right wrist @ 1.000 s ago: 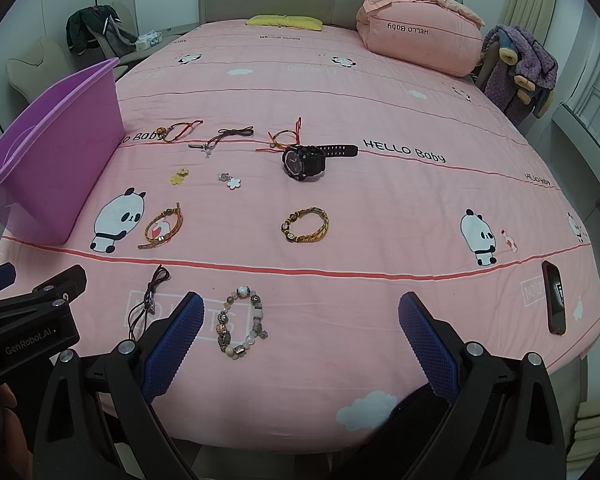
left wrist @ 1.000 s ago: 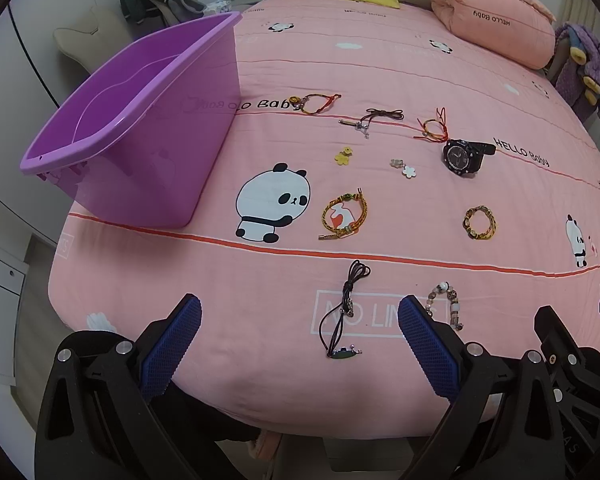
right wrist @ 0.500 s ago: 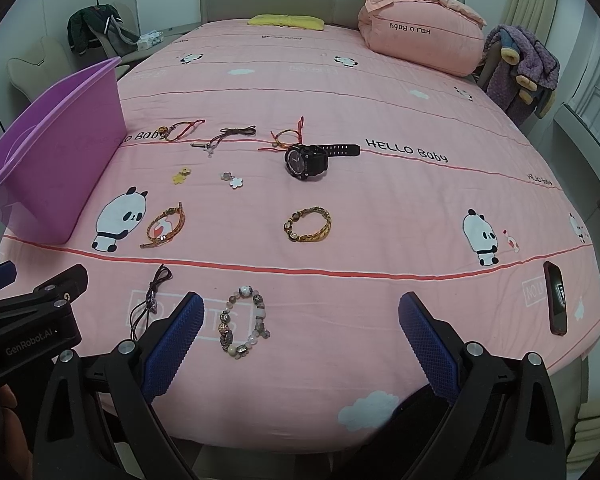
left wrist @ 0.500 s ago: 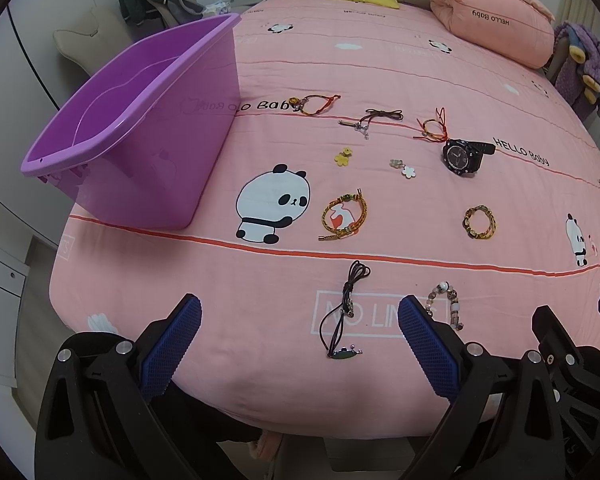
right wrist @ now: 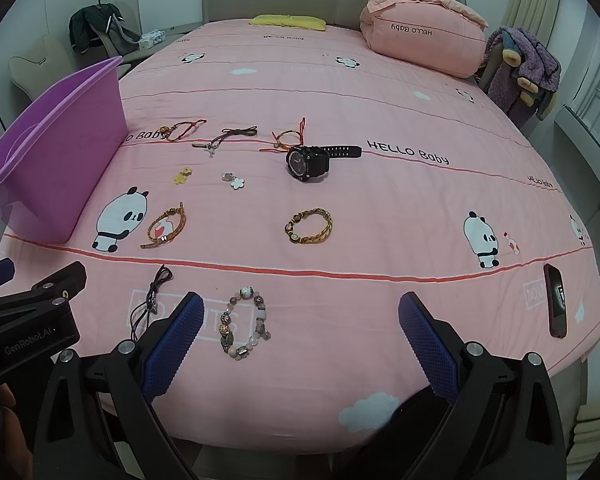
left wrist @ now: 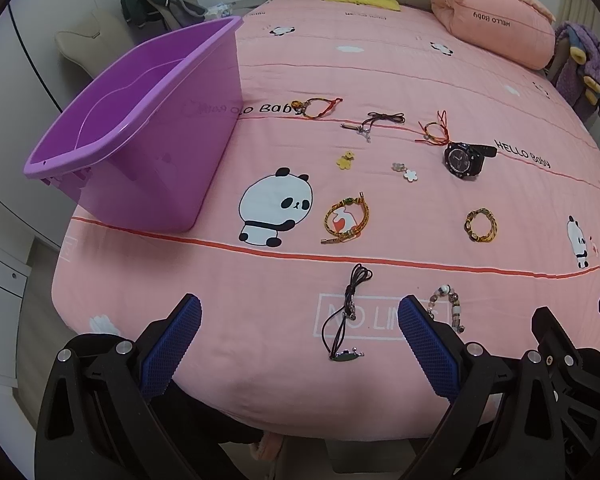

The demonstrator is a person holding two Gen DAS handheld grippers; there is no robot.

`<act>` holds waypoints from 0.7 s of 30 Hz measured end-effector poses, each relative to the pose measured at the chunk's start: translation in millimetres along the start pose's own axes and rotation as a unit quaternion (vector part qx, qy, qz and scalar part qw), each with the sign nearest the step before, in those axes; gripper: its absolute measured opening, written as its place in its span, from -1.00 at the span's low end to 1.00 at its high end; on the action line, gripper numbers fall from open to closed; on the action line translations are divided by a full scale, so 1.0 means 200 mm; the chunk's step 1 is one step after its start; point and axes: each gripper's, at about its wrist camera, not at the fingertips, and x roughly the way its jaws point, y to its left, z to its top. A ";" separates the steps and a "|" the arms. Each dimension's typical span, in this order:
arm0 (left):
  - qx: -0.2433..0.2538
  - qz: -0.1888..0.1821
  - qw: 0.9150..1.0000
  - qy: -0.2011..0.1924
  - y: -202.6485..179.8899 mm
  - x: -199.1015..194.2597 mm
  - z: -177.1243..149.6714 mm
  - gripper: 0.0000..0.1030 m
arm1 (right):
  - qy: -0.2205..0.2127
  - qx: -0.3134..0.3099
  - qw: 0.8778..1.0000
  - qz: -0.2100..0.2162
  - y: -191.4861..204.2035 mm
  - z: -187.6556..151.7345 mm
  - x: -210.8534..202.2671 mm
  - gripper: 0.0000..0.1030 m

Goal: Organize jewelry

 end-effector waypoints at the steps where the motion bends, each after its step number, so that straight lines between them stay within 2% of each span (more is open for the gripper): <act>1: 0.000 0.000 1.000 0.000 0.00 0.00 0.00 0.88 | -0.001 -0.001 1.000 -0.001 0.00 0.00 0.00 0.81; 21: 0.001 0.001 1.000 -0.001 0.00 -0.01 0.00 0.88 | -0.002 -0.003 1.000 0.000 0.01 0.01 -0.01 0.81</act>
